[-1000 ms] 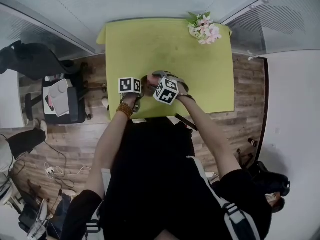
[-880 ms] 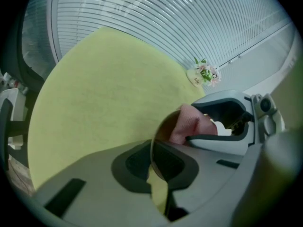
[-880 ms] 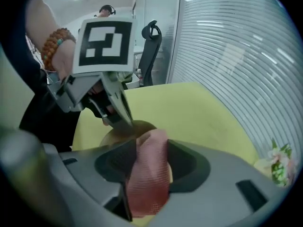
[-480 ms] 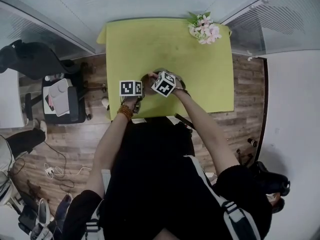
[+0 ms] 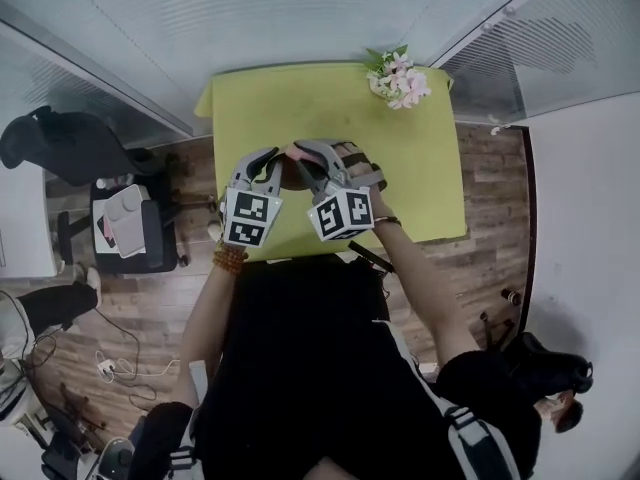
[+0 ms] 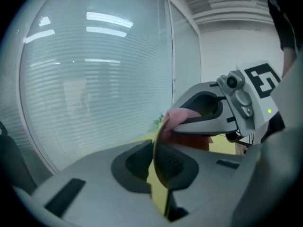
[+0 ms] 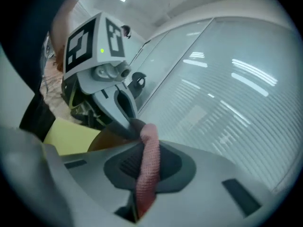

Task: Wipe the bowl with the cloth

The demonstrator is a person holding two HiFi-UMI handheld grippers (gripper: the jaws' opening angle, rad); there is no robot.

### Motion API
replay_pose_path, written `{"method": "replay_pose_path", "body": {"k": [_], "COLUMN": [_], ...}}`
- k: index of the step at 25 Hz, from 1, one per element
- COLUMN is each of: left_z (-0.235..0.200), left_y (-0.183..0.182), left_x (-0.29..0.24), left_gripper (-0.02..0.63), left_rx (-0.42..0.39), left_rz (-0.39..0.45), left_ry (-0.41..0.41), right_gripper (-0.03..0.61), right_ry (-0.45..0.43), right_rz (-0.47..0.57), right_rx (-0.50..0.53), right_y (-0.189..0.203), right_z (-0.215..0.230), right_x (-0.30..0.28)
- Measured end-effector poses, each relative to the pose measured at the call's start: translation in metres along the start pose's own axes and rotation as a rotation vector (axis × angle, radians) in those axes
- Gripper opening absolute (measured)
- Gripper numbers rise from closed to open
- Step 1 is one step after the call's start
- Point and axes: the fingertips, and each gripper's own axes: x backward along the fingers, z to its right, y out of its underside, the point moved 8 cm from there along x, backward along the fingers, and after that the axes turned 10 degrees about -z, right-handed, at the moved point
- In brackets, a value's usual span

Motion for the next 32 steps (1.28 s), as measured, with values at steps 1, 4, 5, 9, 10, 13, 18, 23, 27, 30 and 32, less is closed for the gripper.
{"method": "replay_pose_path", "body": {"k": [1, 4, 5, 9, 10, 13, 18, 23, 27, 30, 32], "left_z": [-0.003, -0.008, -0.009, -0.014, -0.014, -0.014, 0.002, -0.006, -0.015, -0.022, -0.024], "left_y": [-0.013, -0.042, -0.049, -0.06, -0.057, -0.044, -0.054, -0.063, -0.066, -0.062, -0.054], "left_x": [0.014, 0.049, 0.058, 0.072, 0.067, 0.046, 0.041, 0.06, 0.077, 0.077, 0.072], "left_gripper": [0.017, 0.028, 0.029, 0.046, 0.062, 0.064, 0.022, 0.027, 0.044, 0.049, 0.055], "left_rx": [0.01, 0.11, 0.163, 0.46, 0.485, 0.309, -0.02, 0.156, 0.409, 0.629, 0.74], "left_rz": [0.07, 0.265, 0.323, 0.484, 0.458, 0.224, 0.026, 0.254, 0.437, 0.51, 0.535], "left_ry": [-0.024, -0.056, -0.052, 0.073, 0.107, 0.097, -0.151, -0.059, 0.065, 0.234, 0.337], "right_gripper": [0.034, 0.034, 0.032, 0.034, 0.034, 0.028, 0.026, 0.026, 0.028, 0.029, 0.035], "right_ry": [0.038, 0.147, 0.182, 0.241, 0.24, 0.241, 0.235, 0.281, 0.33, 0.318, 0.271], "right_rz": [0.041, 0.16, 0.197, 0.301, 0.279, 0.135, 0.036, 0.117, 0.244, 0.311, 0.333], "right_rx": [-0.061, -0.216, -0.256, -0.465, -0.488, -0.289, 0.146, 0.071, -0.132, -0.263, -0.328], "right_y": [-0.008, -0.025, -0.029, -0.03, -0.025, -0.018, -0.039, -0.051, -0.054, -0.053, -0.05], "right_z": [0.011, 0.036, 0.042, 0.058, 0.057, 0.05, 0.034, 0.045, 0.058, 0.062, 0.062], "right_x": [0.011, 0.04, 0.048, 0.067, 0.064, 0.051, 0.045, 0.059, 0.075, 0.082, 0.083]}}
